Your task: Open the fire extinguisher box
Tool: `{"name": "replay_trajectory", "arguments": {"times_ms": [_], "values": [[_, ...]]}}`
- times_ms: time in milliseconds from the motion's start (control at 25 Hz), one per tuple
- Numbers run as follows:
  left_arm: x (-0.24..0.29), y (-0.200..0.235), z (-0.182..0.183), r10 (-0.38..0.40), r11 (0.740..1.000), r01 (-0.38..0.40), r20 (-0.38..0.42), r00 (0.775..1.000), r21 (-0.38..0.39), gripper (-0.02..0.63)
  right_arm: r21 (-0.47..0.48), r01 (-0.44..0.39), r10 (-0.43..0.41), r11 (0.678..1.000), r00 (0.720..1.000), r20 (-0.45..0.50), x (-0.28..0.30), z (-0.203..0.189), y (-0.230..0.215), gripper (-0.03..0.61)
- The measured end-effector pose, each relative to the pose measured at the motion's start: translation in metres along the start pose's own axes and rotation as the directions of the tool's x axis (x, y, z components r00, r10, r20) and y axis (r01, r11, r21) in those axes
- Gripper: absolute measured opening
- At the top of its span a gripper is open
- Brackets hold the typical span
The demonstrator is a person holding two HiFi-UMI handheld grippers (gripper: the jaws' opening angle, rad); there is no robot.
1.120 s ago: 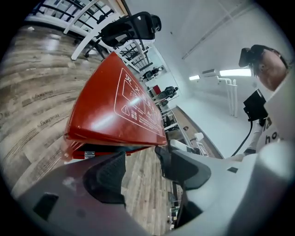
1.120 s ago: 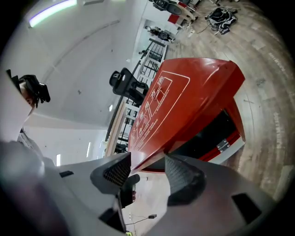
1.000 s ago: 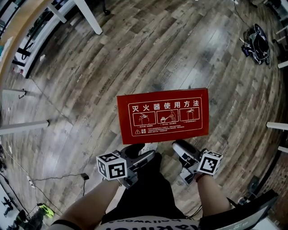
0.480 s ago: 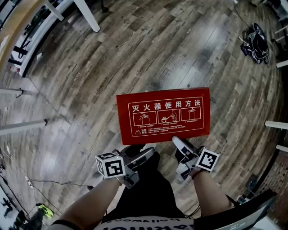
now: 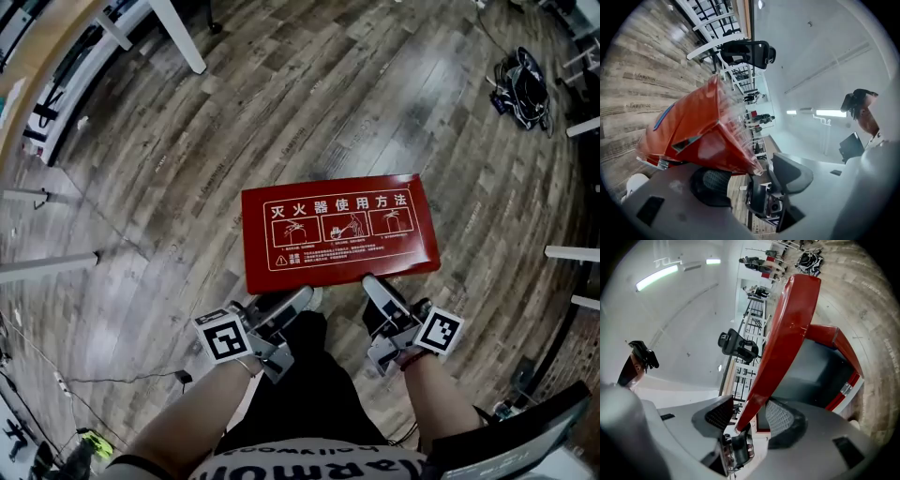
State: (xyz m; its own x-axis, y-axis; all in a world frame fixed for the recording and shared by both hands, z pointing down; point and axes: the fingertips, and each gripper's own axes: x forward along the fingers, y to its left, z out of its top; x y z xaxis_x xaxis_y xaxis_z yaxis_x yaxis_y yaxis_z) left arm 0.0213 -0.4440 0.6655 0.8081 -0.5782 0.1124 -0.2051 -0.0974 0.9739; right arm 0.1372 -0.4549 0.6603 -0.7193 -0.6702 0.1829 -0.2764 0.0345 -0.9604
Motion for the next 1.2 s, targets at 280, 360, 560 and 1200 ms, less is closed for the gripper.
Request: {"name": "replay_trajectory", "arguments": {"times_ms": [280, 360, 560, 1200], "values": [[0.004, -0.037, 0.031, -0.066, 0.992, 0.074, 0.078, 0.995, -0.104, 0.187, -0.033, -0.013, 0.014, 0.999, 1.0, 0.013, 0.008, 0.023, 0.043, 0.218], [0.005, -0.046, 0.04, -0.071, 0.988, 0.083, 0.102, 0.992, -0.126, 0.151, -0.009, -0.038, 0.038, 0.999, 0.999, 0.022, 0.011, 0.03, 0.056, 0.216], [0.011, -0.068, 0.069, -0.111, 0.98, 0.13, 0.132, 0.985, -0.15, 0.083, -0.017, -0.041, 0.041, 0.999, 0.999, 0.026, 0.025, 0.052, 0.08, 0.155], [0.042, -0.097, 0.138, -0.127, 0.988, 0.136, 0.127, 0.984, -0.068, 0.051, 0.18, 0.041, -0.077, 0.983, 0.977, 0.198, 0.07, 0.112, 0.108, 0.066]]}}
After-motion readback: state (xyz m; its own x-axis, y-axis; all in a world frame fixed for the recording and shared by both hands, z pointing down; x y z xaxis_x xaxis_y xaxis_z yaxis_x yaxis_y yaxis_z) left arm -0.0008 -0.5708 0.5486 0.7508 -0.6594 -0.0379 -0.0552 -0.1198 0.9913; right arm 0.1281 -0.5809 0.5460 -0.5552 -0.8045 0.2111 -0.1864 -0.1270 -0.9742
